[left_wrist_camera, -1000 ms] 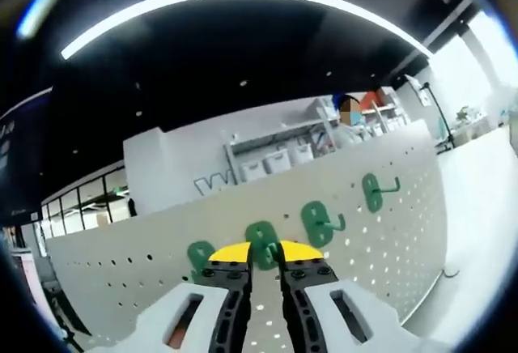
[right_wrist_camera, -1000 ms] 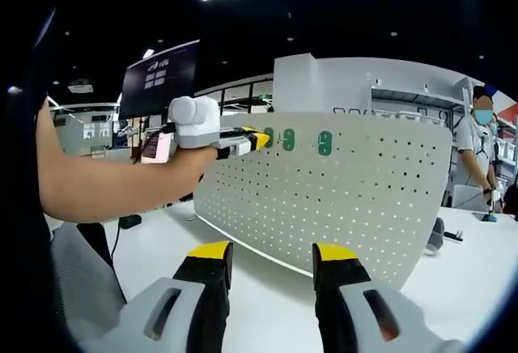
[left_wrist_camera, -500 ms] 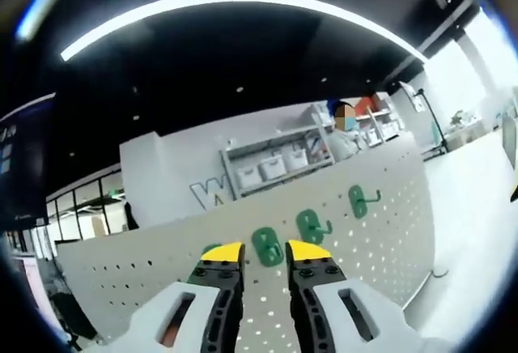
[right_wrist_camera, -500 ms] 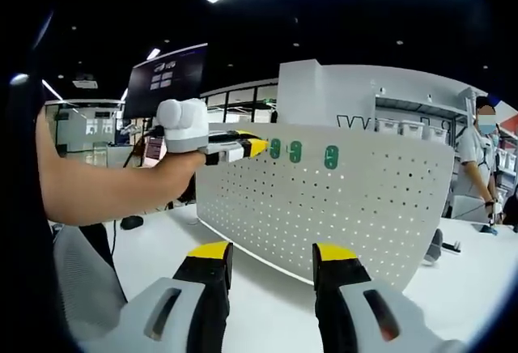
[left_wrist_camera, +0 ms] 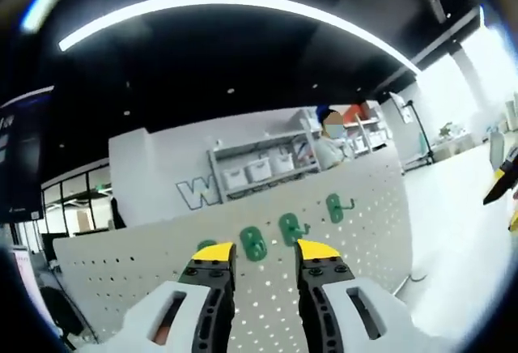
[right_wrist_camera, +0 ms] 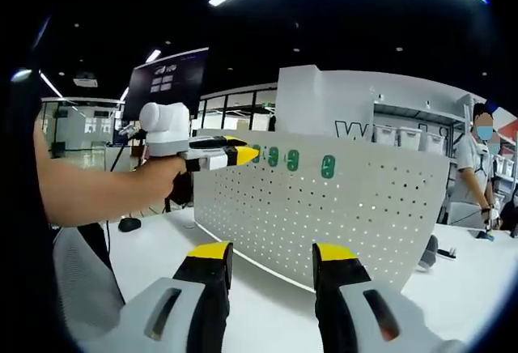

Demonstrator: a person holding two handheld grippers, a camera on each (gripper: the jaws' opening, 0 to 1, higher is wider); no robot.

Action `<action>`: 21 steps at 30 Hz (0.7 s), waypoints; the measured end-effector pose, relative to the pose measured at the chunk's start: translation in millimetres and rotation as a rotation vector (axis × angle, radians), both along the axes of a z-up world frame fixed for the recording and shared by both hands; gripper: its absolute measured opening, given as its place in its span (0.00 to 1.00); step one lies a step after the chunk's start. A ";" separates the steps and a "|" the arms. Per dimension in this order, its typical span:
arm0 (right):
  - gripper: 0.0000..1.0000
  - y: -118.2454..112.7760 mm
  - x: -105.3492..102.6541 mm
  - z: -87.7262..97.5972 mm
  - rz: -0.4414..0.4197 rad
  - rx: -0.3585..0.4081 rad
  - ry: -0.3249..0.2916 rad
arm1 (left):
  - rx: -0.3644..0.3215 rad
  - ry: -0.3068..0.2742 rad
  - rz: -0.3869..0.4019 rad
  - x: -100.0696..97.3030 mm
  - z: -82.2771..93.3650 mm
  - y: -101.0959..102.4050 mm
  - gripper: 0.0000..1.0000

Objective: Insert the hook assembly into the mounting plate slot until the hook locks in place.

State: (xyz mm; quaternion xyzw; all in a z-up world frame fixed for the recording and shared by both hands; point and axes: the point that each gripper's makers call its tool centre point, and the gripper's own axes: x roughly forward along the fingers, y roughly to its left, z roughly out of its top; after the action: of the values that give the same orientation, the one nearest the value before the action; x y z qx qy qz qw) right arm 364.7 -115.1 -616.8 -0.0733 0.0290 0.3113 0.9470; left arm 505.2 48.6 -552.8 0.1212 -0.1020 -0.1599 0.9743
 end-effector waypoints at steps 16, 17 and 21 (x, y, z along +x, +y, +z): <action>0.39 -1.9 1.6 6.1 0.008 -0.005 -0.019 | -0.051 0.090 -0.095 -38.1 -16.8 17.3 0.42; 0.39 -2.1 2.0 6.3 0.009 -0.005 -0.020 | -0.049 0.093 -0.098 -40.4 -17.8 18.1 0.42; 0.39 -2.0 2.1 7.0 0.010 -0.002 -0.022 | -0.046 0.117 -0.110 -49.7 -24.0 22.0 0.46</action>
State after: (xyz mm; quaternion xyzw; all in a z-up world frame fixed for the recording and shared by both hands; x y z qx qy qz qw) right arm 366.8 -117.1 -609.8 -0.0777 0.0188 0.3150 0.9457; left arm 455.4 70.6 -576.9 0.0833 -0.0553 -0.2178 0.9709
